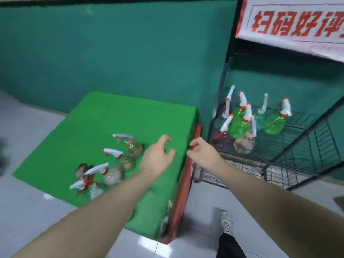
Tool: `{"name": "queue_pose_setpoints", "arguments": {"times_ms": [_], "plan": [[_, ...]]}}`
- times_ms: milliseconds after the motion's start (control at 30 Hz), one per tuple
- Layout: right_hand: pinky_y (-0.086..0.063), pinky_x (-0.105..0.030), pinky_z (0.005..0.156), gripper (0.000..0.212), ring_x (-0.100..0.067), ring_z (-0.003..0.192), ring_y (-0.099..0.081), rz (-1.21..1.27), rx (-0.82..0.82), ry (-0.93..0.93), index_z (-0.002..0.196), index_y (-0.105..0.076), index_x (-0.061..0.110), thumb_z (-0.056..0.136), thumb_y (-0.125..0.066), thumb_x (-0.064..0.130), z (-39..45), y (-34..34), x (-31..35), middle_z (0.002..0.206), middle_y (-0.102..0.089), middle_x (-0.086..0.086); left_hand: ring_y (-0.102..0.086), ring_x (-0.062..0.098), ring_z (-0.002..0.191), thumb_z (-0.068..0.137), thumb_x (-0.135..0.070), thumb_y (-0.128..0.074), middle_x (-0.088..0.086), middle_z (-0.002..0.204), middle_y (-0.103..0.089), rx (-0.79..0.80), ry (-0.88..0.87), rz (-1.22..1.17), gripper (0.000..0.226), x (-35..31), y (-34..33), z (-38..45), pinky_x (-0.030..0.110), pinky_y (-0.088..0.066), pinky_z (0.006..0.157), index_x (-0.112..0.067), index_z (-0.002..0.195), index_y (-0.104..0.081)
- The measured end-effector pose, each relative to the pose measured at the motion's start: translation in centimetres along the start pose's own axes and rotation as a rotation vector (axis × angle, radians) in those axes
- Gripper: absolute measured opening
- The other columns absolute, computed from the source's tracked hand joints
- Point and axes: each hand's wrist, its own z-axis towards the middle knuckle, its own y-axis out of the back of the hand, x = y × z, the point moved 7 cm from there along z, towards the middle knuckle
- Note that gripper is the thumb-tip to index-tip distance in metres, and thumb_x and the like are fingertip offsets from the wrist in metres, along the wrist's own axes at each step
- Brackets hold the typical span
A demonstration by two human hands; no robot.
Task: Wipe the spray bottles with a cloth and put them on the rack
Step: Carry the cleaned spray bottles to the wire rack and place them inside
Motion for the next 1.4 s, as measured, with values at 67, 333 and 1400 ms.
{"name": "queue_pose_setpoints", "arguments": {"times_ms": [67, 333, 1400], "plan": [[-0.054, -0.032, 0.079, 0.033, -0.025, 0.085, -0.069, -0.071, 0.125, -0.001, 0.123, -0.052, 0.020, 0.092, -0.060, 0.026, -0.6, -5.1, 1.2, 0.093, -0.074, -0.009, -0.057, 0.021, 0.064, 0.098, -0.022, -0.063, 0.002, 0.072, -0.063, -0.027, 0.093, -0.004, 0.033, 5.7, 1.9, -2.6, 0.033, -0.038, 0.057, -0.022, 0.131, -0.056], [-0.054, -0.034, 0.085, 0.043, -0.027, 0.091, -0.069, -0.238, 0.361, 0.027, 0.132, -0.051, 0.022, 0.095, -0.062, 0.040, 0.3, -18.5, 4.4, 0.111, -0.072, -0.011, -0.056, 0.014, 0.056, 0.098, -0.039, -0.063, -0.005, 0.071, -0.060, -0.176, 0.503, -0.017, 0.027, 21.4, 5.3, -11.1, 0.030, -0.036, 0.051, -0.030, 0.119, -0.048], [-0.042, -0.027, 0.053, 0.034, -0.022, 0.069, -0.060, -0.986, 0.295, 0.509, 0.127, -0.055, 0.031, 0.101, -0.042, 0.013, 1.7, -23.3, 9.4, 0.083, -0.064, 0.001, -0.029, 0.027, 0.141, 0.100, -0.060, -0.048, -0.001, 0.145, -0.042, 0.082, 0.340, 0.611, 0.041, 23.8, 4.0, -11.0, 0.044, -0.025, 0.109, -0.034, 0.119, -0.073]]}}
